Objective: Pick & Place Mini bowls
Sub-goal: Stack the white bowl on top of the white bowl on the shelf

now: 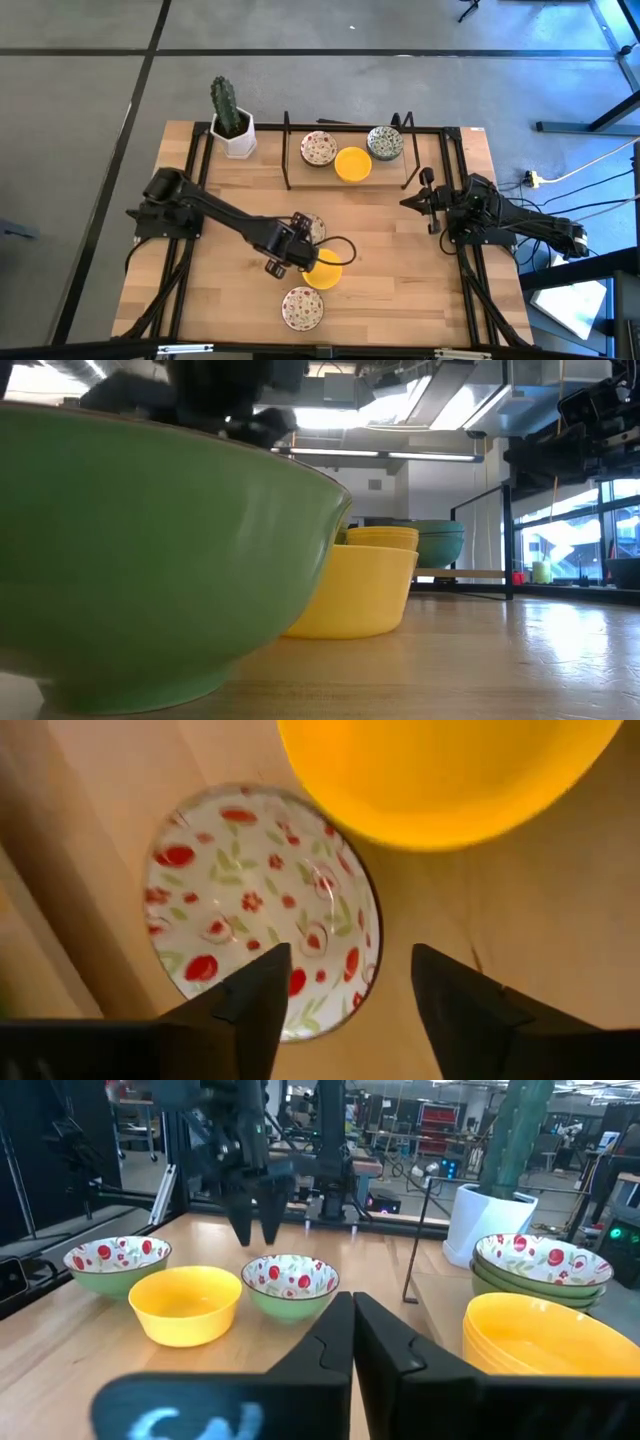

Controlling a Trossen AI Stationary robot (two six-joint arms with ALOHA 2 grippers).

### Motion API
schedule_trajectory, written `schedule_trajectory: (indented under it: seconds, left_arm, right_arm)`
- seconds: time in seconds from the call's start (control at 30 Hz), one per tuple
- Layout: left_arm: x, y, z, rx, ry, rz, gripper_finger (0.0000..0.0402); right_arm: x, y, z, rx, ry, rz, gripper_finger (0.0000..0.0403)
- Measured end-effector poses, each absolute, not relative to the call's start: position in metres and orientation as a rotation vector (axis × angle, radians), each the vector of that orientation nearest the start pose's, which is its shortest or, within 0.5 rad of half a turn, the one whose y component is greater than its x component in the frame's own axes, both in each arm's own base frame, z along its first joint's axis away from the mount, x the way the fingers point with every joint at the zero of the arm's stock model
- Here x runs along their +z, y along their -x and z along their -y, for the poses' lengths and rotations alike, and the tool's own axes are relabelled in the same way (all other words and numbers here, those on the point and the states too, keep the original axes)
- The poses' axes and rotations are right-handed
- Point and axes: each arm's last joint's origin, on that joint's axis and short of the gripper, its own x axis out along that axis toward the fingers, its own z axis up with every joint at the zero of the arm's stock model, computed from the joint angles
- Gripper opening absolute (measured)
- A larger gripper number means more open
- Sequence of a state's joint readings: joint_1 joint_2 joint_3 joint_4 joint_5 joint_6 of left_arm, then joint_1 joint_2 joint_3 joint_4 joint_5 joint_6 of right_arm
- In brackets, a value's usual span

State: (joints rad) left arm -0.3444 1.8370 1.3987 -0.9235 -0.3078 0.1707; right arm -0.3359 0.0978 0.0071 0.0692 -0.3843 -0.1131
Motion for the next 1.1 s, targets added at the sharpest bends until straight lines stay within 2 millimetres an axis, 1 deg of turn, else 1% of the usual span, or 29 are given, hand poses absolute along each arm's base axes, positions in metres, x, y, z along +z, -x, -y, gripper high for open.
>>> schedule_trajectory:
  seconds: [0.17,0.43,0.57,0.83,1.1]
  left_arm:
    - [0.201,-0.338,0.111,-0.150,-0.620,-1.383,0.0222]
    - [0.181,-0.345,0.102,-0.125,-0.620,-1.457,0.0223]
    - [0.175,-0.348,0.094,-0.107,-0.602,-1.487,0.0223]
    - [0.175,-0.351,0.084,-0.091,-0.578,-1.494,0.0223]
    - [0.172,-0.353,0.081,-0.121,-0.531,-1.502,0.0223]
  right_arm:
    - [0.165,-0.099,0.023,0.050,0.110,-0.017,0.0020]
    - [0.165,-0.099,0.023,0.050,0.110,-0.017,0.0011]
    - [0.165,-0.099,0.023,0.050,0.109,-0.017,0.0007]
    - [0.165,-0.099,0.023,0.050,0.110,-0.017,0.0018]
    - [0.165,-0.099,0.023,0.050,0.114,-0.017,0.0009]
